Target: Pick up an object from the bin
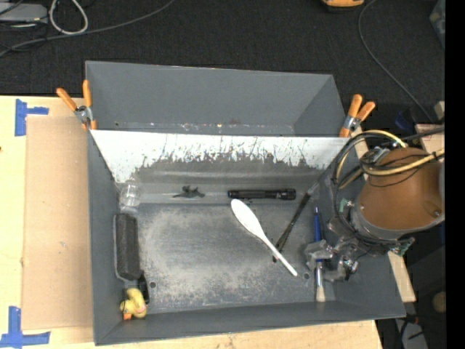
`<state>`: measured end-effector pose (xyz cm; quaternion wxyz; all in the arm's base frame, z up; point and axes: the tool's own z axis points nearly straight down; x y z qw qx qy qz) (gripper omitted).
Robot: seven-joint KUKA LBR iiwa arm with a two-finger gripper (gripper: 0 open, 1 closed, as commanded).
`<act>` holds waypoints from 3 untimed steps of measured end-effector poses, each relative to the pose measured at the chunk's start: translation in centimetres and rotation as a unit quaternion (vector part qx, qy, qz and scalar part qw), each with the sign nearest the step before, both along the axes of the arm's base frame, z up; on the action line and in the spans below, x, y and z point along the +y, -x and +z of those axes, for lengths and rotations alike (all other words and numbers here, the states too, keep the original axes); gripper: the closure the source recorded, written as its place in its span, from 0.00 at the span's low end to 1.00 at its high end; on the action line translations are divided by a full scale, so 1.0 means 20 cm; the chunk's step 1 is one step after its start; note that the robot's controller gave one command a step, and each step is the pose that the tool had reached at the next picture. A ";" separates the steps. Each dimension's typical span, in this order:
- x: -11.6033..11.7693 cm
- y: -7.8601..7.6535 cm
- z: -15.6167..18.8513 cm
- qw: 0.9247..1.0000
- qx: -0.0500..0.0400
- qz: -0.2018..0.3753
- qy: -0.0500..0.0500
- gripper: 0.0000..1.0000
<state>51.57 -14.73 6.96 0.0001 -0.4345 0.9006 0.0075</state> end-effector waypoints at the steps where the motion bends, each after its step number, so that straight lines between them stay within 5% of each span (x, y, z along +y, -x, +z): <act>1: 0.00 0.00 0.06 1.000 0.001 -0.001 0.000 1.00; 3: 0.01 0.00 0.27 1.000 0.002 -0.004 -0.001 1.00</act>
Offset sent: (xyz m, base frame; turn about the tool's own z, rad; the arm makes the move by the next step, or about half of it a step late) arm -0.0005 0.0004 0.0537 0.0008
